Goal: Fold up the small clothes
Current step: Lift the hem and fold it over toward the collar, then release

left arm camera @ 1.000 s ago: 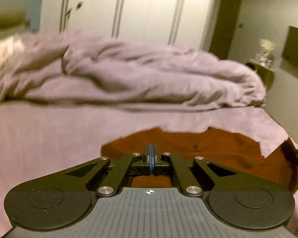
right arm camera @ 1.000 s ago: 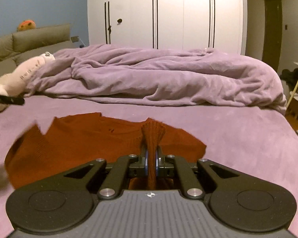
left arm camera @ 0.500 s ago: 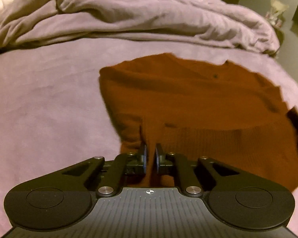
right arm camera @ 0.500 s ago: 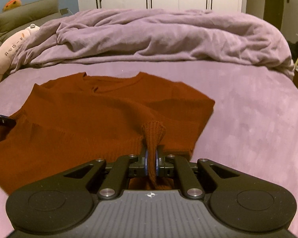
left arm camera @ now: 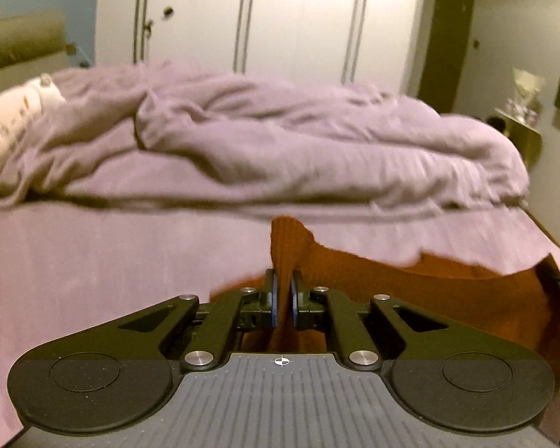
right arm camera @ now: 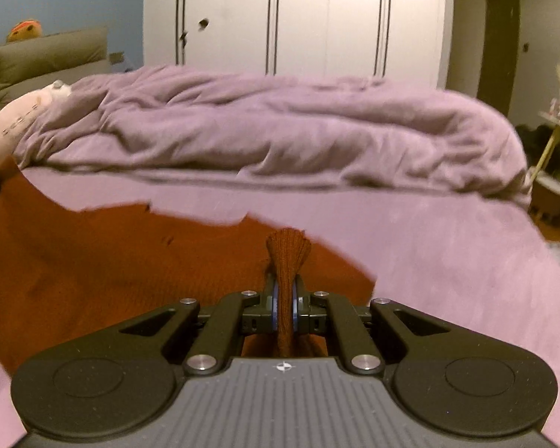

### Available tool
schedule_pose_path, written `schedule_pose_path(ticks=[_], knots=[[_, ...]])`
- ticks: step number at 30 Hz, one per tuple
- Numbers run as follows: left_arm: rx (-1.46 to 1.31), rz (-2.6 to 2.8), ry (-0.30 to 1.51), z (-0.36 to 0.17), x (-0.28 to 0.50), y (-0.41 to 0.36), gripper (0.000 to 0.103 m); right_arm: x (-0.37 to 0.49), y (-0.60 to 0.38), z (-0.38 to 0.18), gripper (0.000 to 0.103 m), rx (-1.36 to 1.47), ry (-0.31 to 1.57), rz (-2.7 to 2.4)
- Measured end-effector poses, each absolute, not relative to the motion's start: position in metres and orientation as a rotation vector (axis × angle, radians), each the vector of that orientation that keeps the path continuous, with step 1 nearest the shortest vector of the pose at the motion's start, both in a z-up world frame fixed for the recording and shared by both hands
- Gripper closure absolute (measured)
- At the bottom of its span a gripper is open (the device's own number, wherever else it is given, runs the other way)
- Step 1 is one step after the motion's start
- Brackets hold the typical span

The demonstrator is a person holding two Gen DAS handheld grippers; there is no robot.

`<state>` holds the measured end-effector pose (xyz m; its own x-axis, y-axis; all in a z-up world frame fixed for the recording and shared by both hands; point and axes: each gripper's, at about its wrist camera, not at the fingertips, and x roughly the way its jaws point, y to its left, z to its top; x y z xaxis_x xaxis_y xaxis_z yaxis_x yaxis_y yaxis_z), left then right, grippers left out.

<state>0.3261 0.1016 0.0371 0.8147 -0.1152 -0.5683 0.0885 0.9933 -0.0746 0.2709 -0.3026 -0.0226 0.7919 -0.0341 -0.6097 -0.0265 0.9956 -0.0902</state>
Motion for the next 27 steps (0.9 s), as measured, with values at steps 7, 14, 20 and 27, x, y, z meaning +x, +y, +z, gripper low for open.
schedule_pose_path(ticks=[7, 14, 20, 27], knots=[[0.077, 0.056, 0.567, 0.006, 0.409, 0.068, 0.094, 0.358, -0.296, -0.039, 0.097, -0.172, 0.594, -0.123], [0.063, 0.145, 0.723, -0.058, 0.424, 0.081, 0.086, 0.371, -0.307, -0.096, 0.094, -0.148, 0.71, -0.172], [-0.172, 0.043, 0.809, -0.066, 0.362, 0.141, 0.068, 0.302, -0.335, -0.086, 0.078, 0.03, 0.744, -0.099], [-0.056, -0.003, 0.894, -0.066, 0.311, 0.144, 0.051, 0.238, -0.342, -0.089, 0.059, 0.06, 0.795, -0.062]])
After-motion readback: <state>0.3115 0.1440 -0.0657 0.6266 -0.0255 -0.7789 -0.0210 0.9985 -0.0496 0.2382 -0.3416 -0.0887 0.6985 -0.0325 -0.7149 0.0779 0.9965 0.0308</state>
